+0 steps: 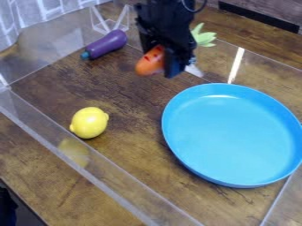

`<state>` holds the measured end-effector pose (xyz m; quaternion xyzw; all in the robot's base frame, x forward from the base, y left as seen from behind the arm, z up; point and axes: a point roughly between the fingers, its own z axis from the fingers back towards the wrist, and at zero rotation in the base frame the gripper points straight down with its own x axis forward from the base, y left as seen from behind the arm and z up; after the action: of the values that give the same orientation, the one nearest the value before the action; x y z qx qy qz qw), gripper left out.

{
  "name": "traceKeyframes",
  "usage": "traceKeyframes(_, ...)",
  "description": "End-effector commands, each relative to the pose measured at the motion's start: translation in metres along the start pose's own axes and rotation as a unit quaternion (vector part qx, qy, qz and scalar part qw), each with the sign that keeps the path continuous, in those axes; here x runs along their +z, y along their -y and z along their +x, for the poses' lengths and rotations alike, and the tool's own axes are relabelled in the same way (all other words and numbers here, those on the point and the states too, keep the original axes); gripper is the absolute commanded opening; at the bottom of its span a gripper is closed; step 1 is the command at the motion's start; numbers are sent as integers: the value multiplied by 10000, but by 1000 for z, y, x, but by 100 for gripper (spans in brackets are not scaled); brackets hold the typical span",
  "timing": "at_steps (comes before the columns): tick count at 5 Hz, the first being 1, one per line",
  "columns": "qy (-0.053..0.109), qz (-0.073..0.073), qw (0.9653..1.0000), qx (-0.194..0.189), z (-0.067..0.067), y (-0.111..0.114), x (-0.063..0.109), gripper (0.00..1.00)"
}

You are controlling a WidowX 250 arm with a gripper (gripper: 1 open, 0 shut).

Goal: Move the carrot to the right side

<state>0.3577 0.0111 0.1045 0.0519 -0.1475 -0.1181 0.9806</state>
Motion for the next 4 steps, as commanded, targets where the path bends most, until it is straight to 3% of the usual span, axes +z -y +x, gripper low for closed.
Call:
traceKeyframes(1,407,49,9990,-177,17,8,21,0)
traceKeyframes(2,471,79,9987,-204,18,9,29,0)
traceKeyframes(4,543,237,9982,-94,22,-7,39,0)
